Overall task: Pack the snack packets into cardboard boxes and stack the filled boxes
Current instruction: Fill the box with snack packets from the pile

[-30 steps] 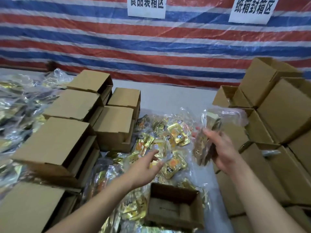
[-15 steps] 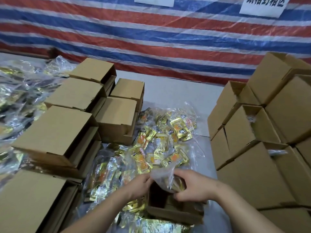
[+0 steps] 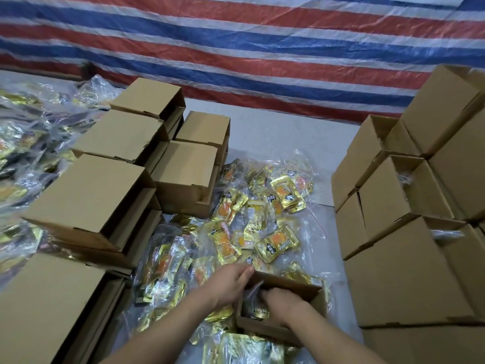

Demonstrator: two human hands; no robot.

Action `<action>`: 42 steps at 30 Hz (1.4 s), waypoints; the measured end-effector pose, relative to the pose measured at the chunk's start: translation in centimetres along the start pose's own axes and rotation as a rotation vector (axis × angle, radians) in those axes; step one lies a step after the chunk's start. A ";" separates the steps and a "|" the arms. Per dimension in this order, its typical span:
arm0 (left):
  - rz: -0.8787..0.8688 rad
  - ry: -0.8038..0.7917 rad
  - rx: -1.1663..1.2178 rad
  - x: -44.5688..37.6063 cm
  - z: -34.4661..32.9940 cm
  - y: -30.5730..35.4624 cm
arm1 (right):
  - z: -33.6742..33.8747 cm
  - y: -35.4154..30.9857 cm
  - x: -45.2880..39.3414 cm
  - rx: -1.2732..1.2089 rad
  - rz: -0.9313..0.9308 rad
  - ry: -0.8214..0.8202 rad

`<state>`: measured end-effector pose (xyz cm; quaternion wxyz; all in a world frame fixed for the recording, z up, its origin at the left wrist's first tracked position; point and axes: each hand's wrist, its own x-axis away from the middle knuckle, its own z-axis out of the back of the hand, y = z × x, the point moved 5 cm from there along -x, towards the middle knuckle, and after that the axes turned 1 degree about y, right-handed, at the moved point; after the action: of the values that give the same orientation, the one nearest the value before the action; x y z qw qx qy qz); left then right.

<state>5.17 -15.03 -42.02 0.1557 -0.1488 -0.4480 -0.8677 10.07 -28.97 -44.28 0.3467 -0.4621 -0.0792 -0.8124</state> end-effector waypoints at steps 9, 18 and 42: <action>-0.021 0.035 -0.014 -0.2 0.0 0.3 | 1.9 0.7 1.2 -0.226 0.073 0.045; 0.004 0.095 -0.009 0.2 -0.2 0.2 | -0.4 -2.7 -0.3 -0.293 0.096 -0.157; -0.039 0.044 -0.052 0.7 0.1 1.2 | 7.0 3.2 8.0 -0.560 0.123 0.234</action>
<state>5.03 -15.67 -40.83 0.1448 -0.1247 -0.4247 -0.8849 14.31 -32.12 -34.48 0.2611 -0.4468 0.2165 -0.8278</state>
